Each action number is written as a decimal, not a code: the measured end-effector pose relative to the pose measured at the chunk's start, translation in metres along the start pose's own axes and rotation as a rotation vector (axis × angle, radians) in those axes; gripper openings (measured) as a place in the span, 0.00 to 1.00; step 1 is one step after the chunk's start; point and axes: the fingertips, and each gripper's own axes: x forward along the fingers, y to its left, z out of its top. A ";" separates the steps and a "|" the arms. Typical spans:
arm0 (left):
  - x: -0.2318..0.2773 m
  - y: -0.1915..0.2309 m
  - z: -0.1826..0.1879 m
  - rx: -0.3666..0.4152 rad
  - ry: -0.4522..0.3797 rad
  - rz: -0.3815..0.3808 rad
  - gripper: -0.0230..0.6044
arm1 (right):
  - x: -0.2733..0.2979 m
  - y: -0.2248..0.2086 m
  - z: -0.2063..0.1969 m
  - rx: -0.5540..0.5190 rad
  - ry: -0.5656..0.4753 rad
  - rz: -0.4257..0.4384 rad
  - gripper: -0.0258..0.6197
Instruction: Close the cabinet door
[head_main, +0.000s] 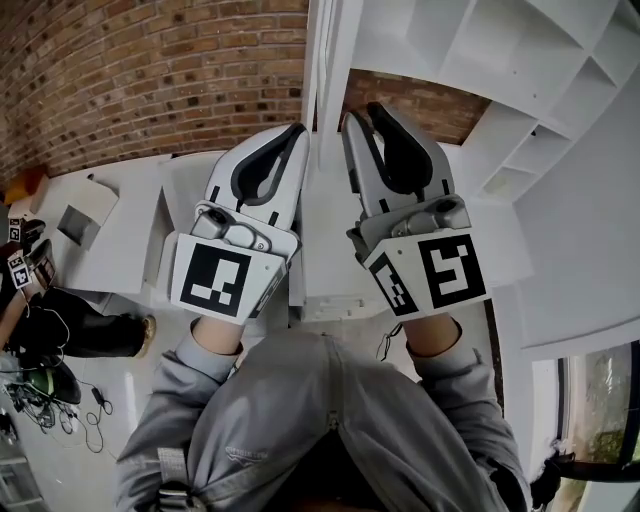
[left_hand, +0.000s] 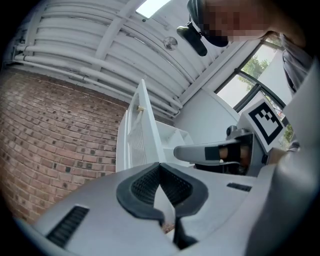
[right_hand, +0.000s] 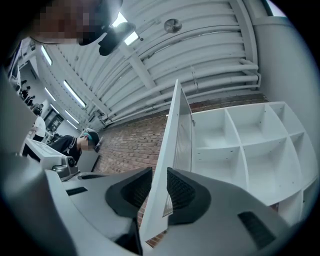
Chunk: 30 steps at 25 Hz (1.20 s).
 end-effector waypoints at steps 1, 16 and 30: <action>0.001 0.001 0.002 0.006 -0.004 0.003 0.05 | 0.002 0.000 0.002 -0.004 0.000 0.006 0.22; 0.022 0.015 0.017 0.035 -0.025 0.017 0.05 | 0.038 -0.001 0.008 -0.013 0.030 0.014 0.28; 0.026 0.034 0.002 0.010 -0.016 0.034 0.05 | 0.068 -0.008 -0.008 -0.012 0.049 -0.034 0.32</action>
